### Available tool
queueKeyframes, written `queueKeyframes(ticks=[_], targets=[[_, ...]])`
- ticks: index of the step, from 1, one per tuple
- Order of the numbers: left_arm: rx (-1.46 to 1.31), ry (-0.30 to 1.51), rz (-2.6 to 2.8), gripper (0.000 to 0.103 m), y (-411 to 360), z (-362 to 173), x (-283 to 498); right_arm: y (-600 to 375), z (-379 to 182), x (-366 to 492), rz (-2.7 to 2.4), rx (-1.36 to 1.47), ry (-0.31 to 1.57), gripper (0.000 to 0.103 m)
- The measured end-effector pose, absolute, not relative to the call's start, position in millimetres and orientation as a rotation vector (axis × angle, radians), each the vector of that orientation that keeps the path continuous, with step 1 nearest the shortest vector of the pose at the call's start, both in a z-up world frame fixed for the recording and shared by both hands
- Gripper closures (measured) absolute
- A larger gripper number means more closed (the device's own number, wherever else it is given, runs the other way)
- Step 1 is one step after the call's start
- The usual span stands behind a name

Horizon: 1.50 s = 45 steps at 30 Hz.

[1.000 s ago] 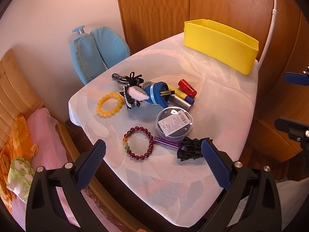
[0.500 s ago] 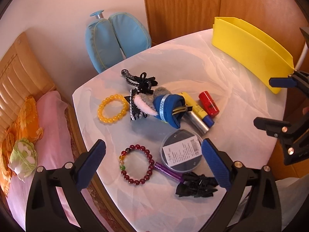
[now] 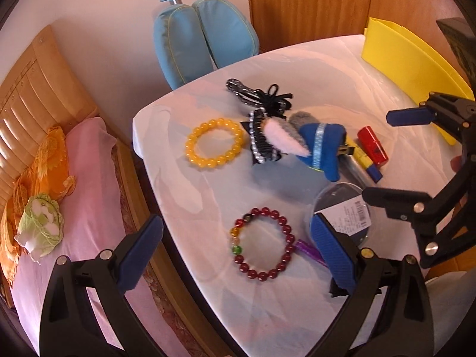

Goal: Organize jewelry
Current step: 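Grasp the blue knit-hat plush keychain with the right gripper, then carry the blue plush keychain with the right gripper over the yellow bin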

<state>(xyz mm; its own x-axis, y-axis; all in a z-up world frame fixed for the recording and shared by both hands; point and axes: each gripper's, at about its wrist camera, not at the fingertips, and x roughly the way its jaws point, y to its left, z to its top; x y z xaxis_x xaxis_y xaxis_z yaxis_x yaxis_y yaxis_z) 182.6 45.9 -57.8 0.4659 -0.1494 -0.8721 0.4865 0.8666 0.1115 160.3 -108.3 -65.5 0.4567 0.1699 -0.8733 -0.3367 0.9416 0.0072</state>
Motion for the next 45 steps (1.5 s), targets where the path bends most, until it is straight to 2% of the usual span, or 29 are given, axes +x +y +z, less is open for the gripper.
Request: queueKeyframes(ticks=[6,7,8,9,17,35,45], targets=[[0.345,1.057,-0.369,0.007,76,-69,184,-80,-82,191,0.278,-0.261,1.033,0.004],[0.339,1.062,-0.37,0.007,79,-70,184,-78,-87,196,0.269,-0.274,1.034,0.008],[0.335,1.064,-0.371,0.007,81,-70,182,-76,-91,200,0.265,-0.285,1.036,0.037],[0.335,1.064,-0.371,0.007,82,-70,182,-75,-95,204,0.258,-0.297,1.049,0.052],[0.347,1.027,-0.409,0.007,80,-61,182,-83,-88,199,0.259,-0.232,1.072,0.052],[0.4,0.959,-0.698,0.007,22,-62,168,-135,-57,104,0.094,0.017,1.107,0.052],[0.408,0.898,-0.691,0.007,-3,-29,143,-156,-39,80,0.134,0.002,1.051,0.052]])
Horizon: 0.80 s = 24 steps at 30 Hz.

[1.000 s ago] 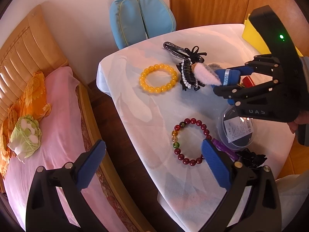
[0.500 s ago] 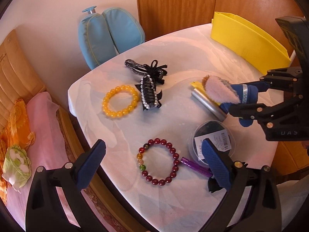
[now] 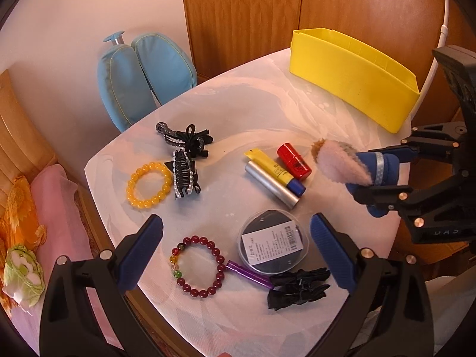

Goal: Organize jewelry
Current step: 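Carry the blue plush keychain with the right gripper over the yellow bin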

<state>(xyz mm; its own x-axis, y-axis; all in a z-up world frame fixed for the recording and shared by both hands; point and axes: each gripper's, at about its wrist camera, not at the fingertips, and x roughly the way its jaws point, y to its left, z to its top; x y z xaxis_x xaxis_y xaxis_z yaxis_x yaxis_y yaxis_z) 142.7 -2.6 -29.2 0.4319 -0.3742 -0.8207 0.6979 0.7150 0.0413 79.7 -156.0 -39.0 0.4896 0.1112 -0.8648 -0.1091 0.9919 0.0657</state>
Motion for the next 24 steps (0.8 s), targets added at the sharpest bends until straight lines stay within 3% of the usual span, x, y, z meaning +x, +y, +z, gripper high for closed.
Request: queueKeyframes(ticks=[16,24], targets=[[0.334,0.857,-0.572,0.007,-153,42,110,-300,22,49,0.283,-0.075,0.878,0.051],[0.389,0.812,-0.681,0.007,-195,51,129,-337,33,50,0.204,0.064,0.829,0.051]])
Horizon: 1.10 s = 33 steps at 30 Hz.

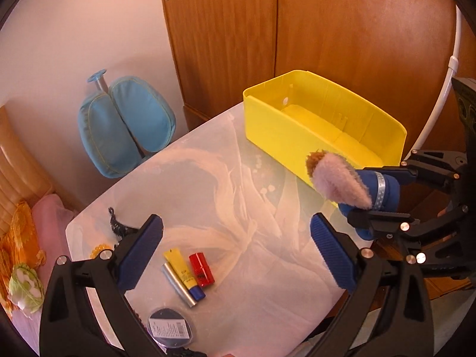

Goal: Organize jewelry
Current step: 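Carry the blue plush keychain with the right gripper over the yellow bin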

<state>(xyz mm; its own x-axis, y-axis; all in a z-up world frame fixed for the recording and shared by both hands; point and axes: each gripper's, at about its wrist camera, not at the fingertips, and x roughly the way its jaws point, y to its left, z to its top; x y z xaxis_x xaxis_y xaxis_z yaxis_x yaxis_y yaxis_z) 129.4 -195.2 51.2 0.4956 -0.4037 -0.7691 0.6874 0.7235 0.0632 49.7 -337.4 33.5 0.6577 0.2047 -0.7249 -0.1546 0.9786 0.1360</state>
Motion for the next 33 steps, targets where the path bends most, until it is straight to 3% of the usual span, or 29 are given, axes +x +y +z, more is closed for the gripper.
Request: queueKeyframes(ticks=[16,33], targets=[[0.423,0.778,-0.745,0.007,-345,60,180,-474,52,93,-0.011,0.056,0.782,0.051],[0.501,0.897,-0.628,0.007,-393,20,207,-529,-61,170,0.007,0.077,1.144,0.051]])
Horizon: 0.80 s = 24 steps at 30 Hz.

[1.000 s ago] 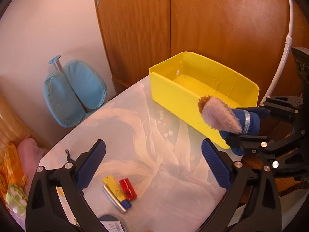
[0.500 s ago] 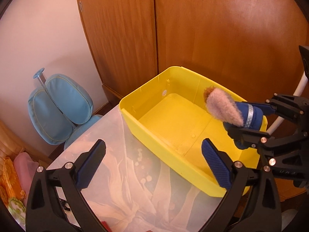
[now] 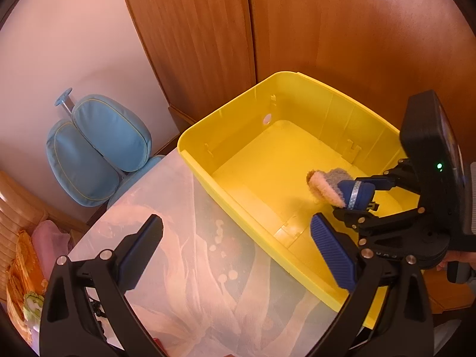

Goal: Organize jewelry
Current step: 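Carry the blue plush keychain with the right gripper over the yellow bin, then open the right gripper to drop the plush into the yellow bin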

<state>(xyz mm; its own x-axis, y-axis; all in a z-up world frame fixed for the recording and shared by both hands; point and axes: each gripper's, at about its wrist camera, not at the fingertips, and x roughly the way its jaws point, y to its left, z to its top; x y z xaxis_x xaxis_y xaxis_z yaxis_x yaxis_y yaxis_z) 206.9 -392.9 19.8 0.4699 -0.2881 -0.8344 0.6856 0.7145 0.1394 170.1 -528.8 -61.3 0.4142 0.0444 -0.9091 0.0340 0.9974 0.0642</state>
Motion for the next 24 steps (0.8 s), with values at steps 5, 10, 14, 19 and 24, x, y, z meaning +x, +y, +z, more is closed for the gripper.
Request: queueKeyframes(ticks=[5,10,14,19,24], targets=[[0.555,0.912,-0.639,0.007,-405,12,207,-533,-62,172,0.001,0.056,1.177,0.051],[0.589,0.928,-0.645,0.007,-410,7,206,-538,-66,176,-0.027,0.037,1.23,0.051],[0.607,0.938,-0.653,0.007,-412,6,208,-538,-72,175,-0.01,-0.02,1.281,0.05],[0.643,0.941,-0.663,0.007,-416,5,208,-540,-81,173,0.0,-0.029,1.322,0.048],[0.627,0.946,-0.664,0.007,-411,5,208,-541,-74,170,0.01,-0.018,1.295,0.016]])
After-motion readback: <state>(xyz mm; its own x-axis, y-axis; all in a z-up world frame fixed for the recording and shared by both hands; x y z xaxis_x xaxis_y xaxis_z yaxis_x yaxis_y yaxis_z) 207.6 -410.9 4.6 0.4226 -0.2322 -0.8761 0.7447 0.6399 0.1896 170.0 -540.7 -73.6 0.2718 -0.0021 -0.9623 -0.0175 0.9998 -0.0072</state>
